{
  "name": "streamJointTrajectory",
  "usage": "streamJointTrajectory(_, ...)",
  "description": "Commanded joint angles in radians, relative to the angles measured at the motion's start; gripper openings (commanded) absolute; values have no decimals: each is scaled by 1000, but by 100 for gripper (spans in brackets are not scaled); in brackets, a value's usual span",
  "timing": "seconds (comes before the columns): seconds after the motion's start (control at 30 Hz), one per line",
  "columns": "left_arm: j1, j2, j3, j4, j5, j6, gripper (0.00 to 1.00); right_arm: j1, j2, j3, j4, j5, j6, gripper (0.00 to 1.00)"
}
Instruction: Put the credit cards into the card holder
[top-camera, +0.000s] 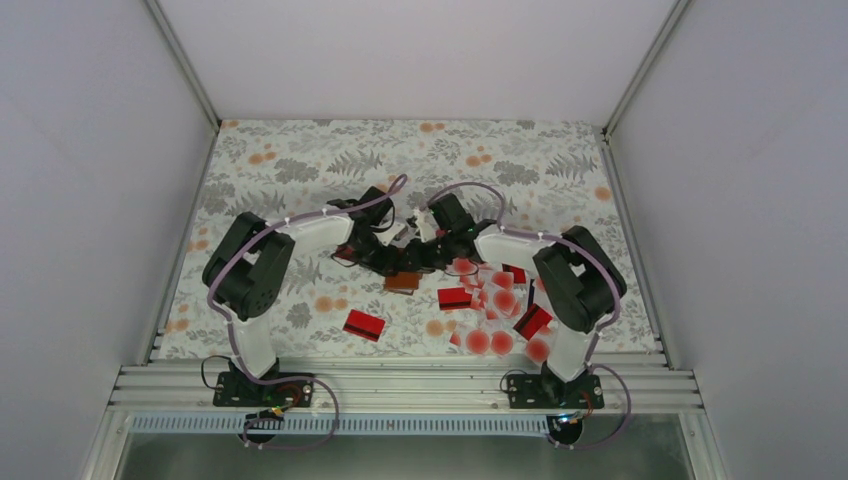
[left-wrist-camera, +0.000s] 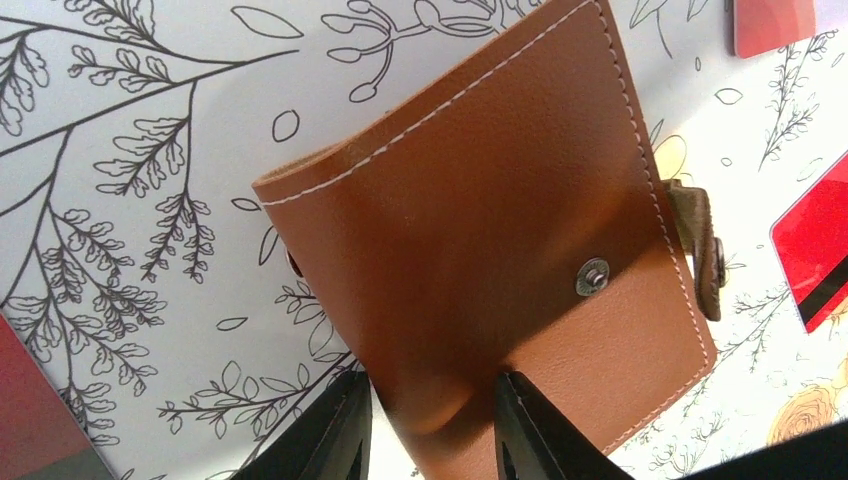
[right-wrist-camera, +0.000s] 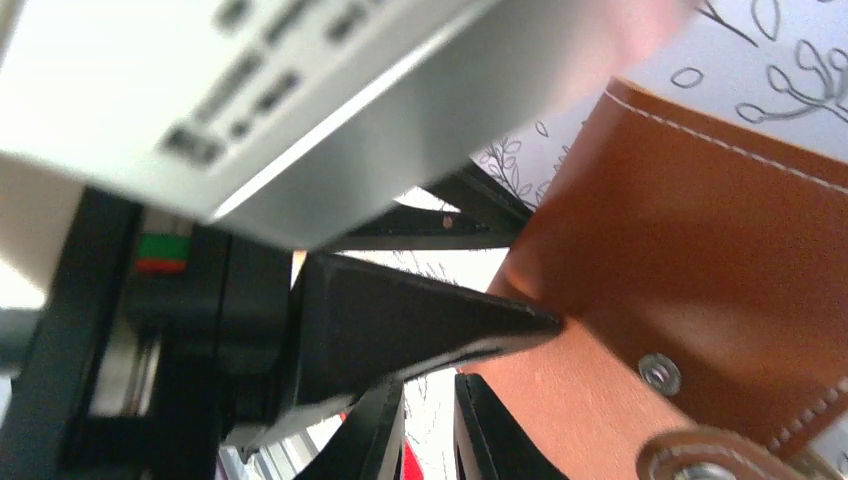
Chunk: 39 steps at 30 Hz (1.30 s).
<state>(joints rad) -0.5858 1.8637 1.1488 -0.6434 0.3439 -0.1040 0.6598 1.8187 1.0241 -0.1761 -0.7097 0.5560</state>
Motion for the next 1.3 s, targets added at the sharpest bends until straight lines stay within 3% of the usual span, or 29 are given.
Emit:
streamJointTrajectory(0.0, -5, 29, 16, -5, -56, 8, 33, -31, -122, -41, -23, 68, -7, 14)
streamJointTrajectory(0.2, -5, 23, 40, -20, -44, 0, 41, -76, -245, -103, -105, 143, -11, 15)
streamJointTrajectory(0.43, -6, 39, 86, -47, -46, -11, 55, -79, -177, -139, -95, 174, 29, 14)
streamJointTrajectory(1.03, -12, 116, 92, -32, -17, -5, 52, -57, -45, -132, 16, 122, 74, 14)
streamJointTrajectory(1.27, -30, 130, 101, -52, -70, 12, 46, -56, -93, -145, 17, 142, 62, 14)
